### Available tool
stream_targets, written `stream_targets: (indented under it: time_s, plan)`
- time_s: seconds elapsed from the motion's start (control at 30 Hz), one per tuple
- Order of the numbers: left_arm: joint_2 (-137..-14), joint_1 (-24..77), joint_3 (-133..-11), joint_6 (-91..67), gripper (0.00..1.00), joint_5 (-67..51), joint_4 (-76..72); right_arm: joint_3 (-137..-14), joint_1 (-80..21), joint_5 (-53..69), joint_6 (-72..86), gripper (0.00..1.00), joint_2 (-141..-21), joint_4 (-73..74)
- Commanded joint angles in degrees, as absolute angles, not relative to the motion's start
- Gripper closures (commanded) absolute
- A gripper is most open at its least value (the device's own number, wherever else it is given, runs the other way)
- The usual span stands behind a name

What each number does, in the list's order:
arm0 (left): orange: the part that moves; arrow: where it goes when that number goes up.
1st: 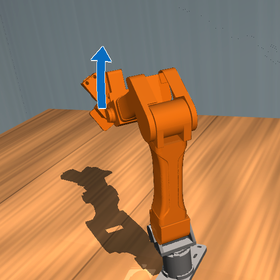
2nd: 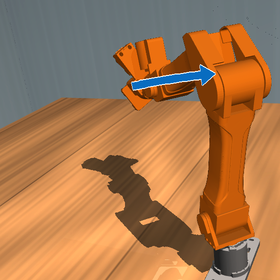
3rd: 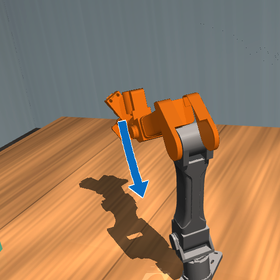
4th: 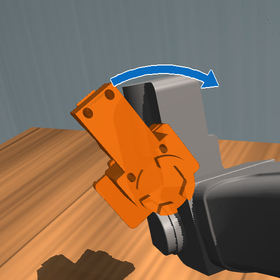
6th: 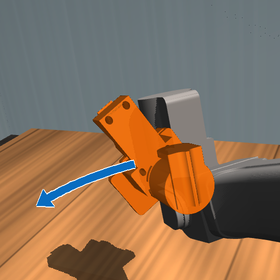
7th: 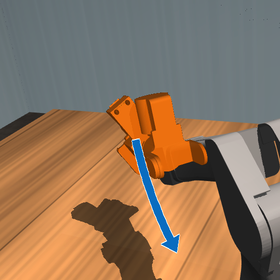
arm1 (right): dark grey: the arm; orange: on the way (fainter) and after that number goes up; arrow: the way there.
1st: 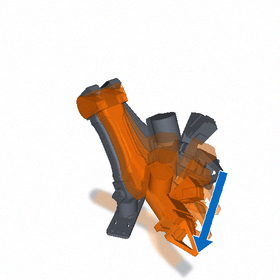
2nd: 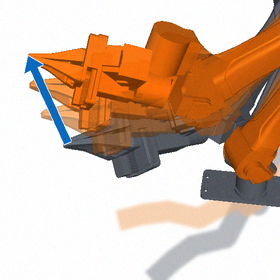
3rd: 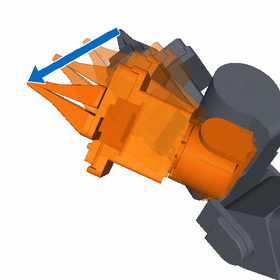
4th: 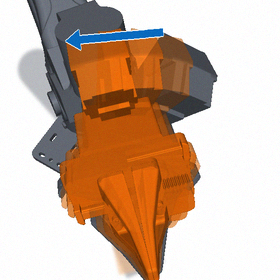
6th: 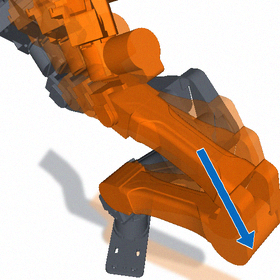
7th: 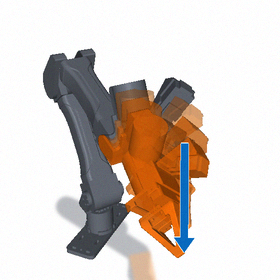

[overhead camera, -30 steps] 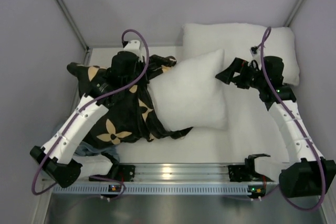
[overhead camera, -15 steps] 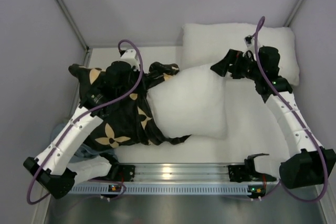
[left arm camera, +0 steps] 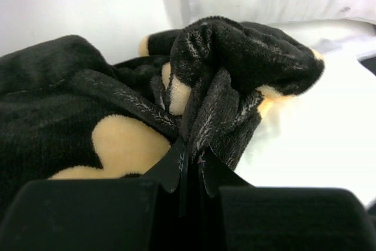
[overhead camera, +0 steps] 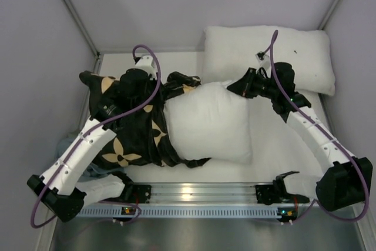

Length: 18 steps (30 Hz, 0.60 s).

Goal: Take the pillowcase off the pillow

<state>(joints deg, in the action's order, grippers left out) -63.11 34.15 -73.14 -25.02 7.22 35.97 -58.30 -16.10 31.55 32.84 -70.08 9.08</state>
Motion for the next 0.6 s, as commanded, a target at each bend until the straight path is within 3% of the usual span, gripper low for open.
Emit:
stream_targets:
  time_s: [0.0,0.17,0.3,0.43,0.57]
  plan:
    - [-65.5,34.4,-77.3,-26.2,1.00,14.3,31.5,-58.9,-18.6,28.4,35.4,1.00,-64.0,8.3]
    - [-71.5,34.4,-78.7,-27.5,1.00,27.6,31.6,-63.7,-17.1,17.5,34.9,1.00,-58.1,12.6]
    - [-74.3,33.5,-77.6,-29.9,1.00,35.6,31.7,-69.9,-10.1,17.5,36.6,1.00,-56.5,14.7]
    - [-80.1,28.0,-79.5,-30.6,1.00,35.6,35.2,-73.2,-0.5,25.2,41.3,1.00,-56.5,14.1]
    - [-83.0,24.4,-81.6,-30.9,1.00,35.4,38.2,-78.6,7.9,25.1,41.2,1.00,-55.6,15.5]
